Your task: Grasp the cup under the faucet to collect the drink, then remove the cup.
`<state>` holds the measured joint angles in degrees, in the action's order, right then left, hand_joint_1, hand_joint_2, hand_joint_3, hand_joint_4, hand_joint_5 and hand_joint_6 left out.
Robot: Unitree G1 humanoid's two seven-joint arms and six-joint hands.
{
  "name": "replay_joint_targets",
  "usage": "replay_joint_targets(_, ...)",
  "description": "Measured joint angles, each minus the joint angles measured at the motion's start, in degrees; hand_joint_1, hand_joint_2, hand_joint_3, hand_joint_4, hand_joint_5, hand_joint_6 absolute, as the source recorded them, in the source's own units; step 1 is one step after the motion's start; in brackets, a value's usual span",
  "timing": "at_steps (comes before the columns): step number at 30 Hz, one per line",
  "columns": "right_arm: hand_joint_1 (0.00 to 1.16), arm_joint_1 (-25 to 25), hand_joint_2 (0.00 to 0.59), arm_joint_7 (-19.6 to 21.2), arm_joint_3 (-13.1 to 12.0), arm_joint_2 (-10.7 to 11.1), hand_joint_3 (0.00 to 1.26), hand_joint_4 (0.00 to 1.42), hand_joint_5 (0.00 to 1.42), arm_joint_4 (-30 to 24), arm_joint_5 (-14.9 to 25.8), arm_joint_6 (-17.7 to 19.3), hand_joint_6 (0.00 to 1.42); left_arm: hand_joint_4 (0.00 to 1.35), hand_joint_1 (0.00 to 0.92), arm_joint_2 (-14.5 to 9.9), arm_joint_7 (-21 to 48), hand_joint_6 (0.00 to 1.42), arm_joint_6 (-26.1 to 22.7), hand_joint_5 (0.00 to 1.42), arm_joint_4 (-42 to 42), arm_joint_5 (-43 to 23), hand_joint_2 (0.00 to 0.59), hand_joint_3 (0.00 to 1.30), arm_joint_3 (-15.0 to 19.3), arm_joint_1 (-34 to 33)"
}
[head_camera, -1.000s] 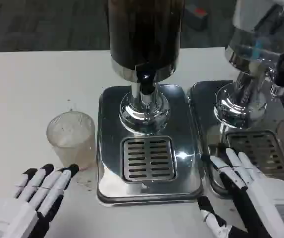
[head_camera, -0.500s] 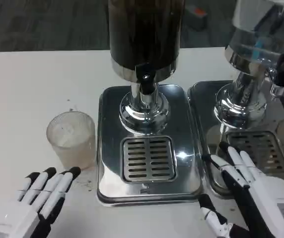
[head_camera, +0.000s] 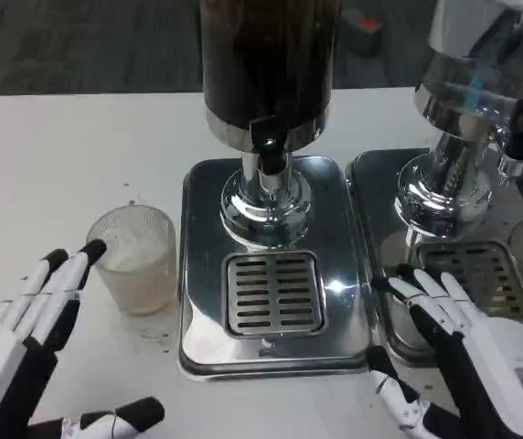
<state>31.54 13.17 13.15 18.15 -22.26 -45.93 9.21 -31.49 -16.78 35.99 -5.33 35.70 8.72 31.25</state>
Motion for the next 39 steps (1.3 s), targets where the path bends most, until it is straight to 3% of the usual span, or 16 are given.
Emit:
replay_joint_targets(7, 0.36, -1.1, 0.470, -0.1, 0.5, -0.7, 0.26, 0.13, 0.06, 0.5, 0.2, 0.0, 0.18, 0.00, 0.126, 0.6, 2.6, 0.19, -1.4, 0.04, 3.6, -4.9, 0.018, 0.00, -0.2, -5.8)
replay_joint_targets(12, 0.36, -1.7, 0.473, -0.2, 1.0, -1.3, 0.27, 0.14, 0.06, 1.4, 0.2, 0.0, 0.18, 0.00, 0.151, 1.3, 3.4, 0.21, -2.9, 0.06, 6.6, -6.5, 0.013, 0.00, -0.3, -9.3)
replay_joint_targets(27, 0.37, -2.0, 0.479, -0.3, 1.2, -2.0, 0.28, 0.16, 0.09, 1.6, 0.2, 0.0, 0.19, 0.00, 0.173, 1.6, 10.9, 0.29, -3.6, 0.13, 18.2, -14.9, 0.000, 0.00, -2.8, -19.6)
replay_joint_targets(39, 0.36, -1.4, 0.498, -0.3, 1.1, -2.3, 0.29, 0.17, 0.10, 1.6, 0.4, 0.0, 0.22, 0.01, 0.174, 1.2, 14.5, 0.29, -0.8, 0.16, 28.0, -15.9, 0.000, 0.00, -5.1, -26.9)
